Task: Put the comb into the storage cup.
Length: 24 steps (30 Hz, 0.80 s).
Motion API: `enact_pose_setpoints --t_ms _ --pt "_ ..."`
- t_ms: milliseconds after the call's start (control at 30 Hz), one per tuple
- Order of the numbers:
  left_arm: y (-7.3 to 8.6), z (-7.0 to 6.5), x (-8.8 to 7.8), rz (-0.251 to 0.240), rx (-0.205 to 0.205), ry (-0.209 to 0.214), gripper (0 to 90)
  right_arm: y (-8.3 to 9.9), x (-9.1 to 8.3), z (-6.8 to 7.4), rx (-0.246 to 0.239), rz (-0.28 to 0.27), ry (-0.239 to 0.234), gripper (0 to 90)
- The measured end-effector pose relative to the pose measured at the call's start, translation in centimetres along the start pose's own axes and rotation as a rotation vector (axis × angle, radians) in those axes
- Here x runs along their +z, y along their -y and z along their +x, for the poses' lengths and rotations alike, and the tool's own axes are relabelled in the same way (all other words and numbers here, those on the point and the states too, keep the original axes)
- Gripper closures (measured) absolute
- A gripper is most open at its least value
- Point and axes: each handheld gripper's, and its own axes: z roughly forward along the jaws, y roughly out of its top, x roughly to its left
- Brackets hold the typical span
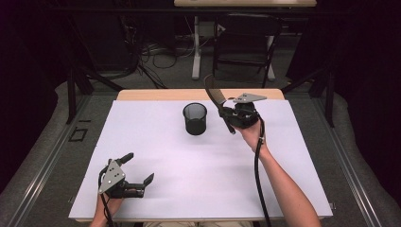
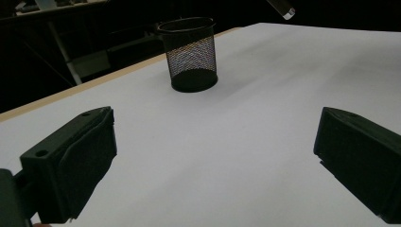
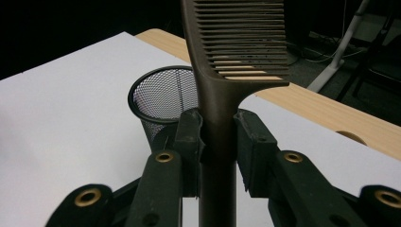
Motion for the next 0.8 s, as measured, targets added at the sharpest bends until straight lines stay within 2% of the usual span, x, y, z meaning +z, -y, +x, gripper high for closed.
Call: enact_pose_setpoints --t_ms 800 --pt "0.0 0.1 -0.1 -0.004 0.004 -0.004 0.4 -1.6 0.6 0.3 -0.007 -0.033 -0.002 72.8"
